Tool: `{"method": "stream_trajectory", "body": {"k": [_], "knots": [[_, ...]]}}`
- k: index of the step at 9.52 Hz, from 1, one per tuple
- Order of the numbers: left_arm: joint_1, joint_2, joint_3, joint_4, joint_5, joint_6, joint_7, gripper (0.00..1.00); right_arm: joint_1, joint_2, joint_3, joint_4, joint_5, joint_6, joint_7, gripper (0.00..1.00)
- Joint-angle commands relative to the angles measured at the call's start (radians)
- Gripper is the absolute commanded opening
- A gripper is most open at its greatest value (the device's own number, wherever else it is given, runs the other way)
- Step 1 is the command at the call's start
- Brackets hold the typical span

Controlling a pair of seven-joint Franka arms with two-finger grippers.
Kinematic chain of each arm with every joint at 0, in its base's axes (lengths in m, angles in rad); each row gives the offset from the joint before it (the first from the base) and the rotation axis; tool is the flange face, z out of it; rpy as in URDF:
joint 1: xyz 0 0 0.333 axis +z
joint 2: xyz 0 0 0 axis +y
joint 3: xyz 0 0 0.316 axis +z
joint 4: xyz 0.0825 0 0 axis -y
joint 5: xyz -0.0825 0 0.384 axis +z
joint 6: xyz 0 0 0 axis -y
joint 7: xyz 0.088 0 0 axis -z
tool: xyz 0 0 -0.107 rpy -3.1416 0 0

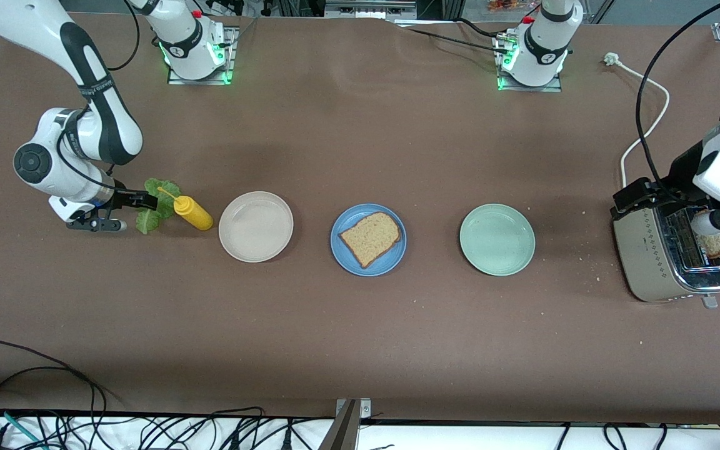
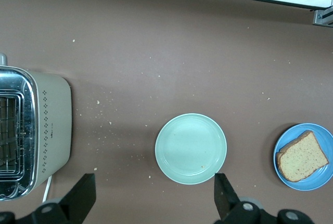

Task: Make sandwich in blue plate with both arms
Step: 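Grasp the green lettuce leaf with the right gripper and lift it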

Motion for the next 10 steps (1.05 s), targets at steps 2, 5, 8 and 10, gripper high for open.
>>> {"method": "stream_trajectory", "body": {"k": [2, 5, 8, 10], "knots": [[-0.011, -0.004, -0.007, 0.021, 0.015, -0.036, 0.011, 1.0, -0.031, 0.065, 0.005, 0.0, 0.011, 0.069, 0.007, 0.59], [-0.011, -0.004, -0.006, 0.021, 0.013, -0.036, 0.011, 1.0, -0.032, 0.074, 0.005, 0.006, 0.009, 0.069, 0.007, 0.21], [-0.009, -0.004, -0.003, 0.021, 0.013, -0.036, 0.011, 1.0, -0.037, 0.074, 0.006, 0.01, 0.011, 0.067, 0.002, 0.16], [-0.009, -0.004, -0.001, 0.021, 0.013, -0.036, 0.011, 1.0, -0.037, 0.076, 0.005, 0.012, 0.009, 0.067, -0.007, 0.0]]}}
